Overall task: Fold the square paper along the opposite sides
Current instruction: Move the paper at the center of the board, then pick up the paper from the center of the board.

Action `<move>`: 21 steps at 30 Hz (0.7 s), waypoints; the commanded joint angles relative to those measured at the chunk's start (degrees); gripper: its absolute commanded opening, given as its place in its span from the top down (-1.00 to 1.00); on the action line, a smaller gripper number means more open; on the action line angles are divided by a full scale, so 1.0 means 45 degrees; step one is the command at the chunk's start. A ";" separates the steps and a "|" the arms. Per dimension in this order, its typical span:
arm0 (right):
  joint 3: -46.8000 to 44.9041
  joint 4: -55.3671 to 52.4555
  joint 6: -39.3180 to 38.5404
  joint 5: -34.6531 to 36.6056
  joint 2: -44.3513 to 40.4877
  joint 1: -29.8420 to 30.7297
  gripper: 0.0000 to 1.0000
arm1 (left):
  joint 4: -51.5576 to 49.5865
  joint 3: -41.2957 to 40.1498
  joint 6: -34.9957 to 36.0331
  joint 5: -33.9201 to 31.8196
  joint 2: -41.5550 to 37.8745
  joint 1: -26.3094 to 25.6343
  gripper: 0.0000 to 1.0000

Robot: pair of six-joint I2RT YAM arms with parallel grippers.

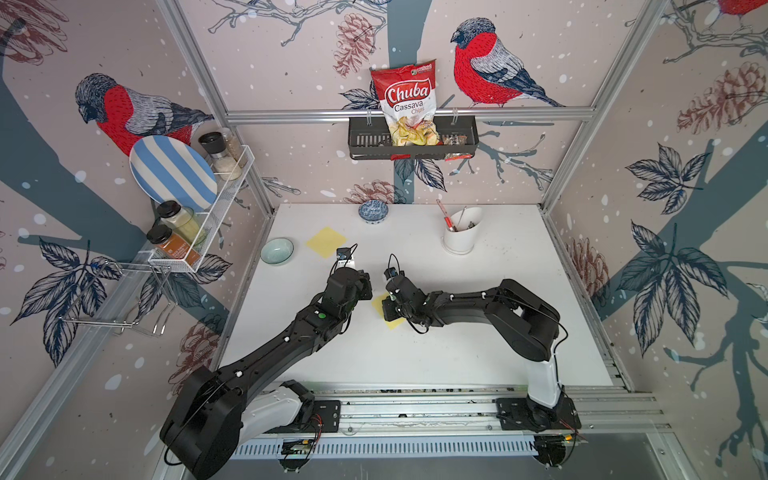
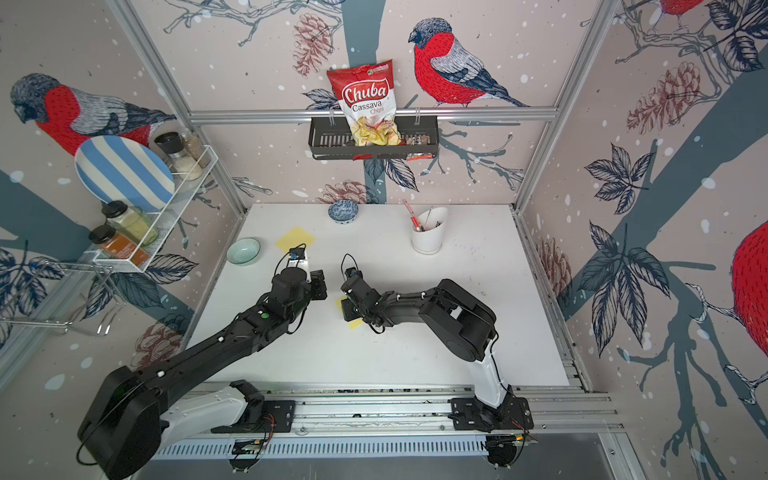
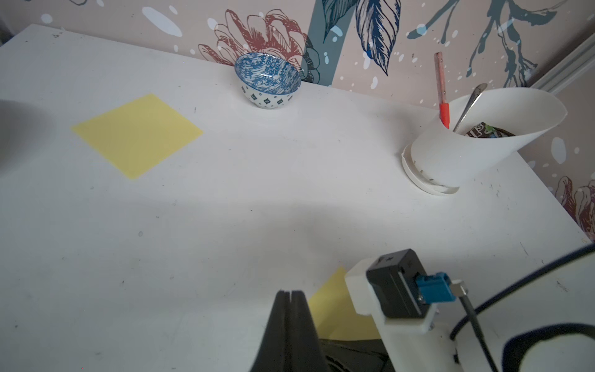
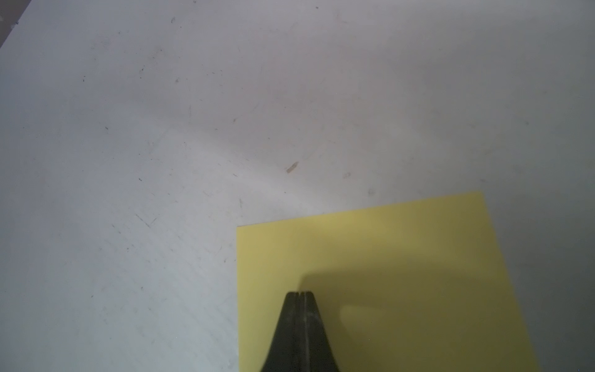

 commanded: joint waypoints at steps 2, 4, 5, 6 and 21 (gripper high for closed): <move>-0.0234 -0.0619 0.0230 -0.0196 -0.0935 -0.0072 1.00 | -0.1091 -0.0069 -0.1157 -0.1124 -0.0719 -0.0062 1.00; -0.0589 -0.0415 0.0205 0.0064 -0.1866 -0.0120 0.87 | -0.1452 -0.0046 -0.1521 -0.1271 -0.1071 -0.0084 1.00; -0.0769 -0.0375 0.0180 0.0161 -0.2396 -0.0184 0.63 | -0.1666 -0.0030 -0.1733 -0.1310 -0.1220 -0.0079 1.00; -0.0999 -0.0384 0.0140 0.0252 -0.2884 -0.0226 0.43 | -0.1890 -0.0007 -0.1915 -0.1320 -0.1373 -0.0103 1.00; -0.3702 -0.1863 -0.0820 0.0171 -0.7105 -0.3365 -0.42 | -0.0739 -0.0732 -0.5343 0.2389 0.1832 -0.1969 1.00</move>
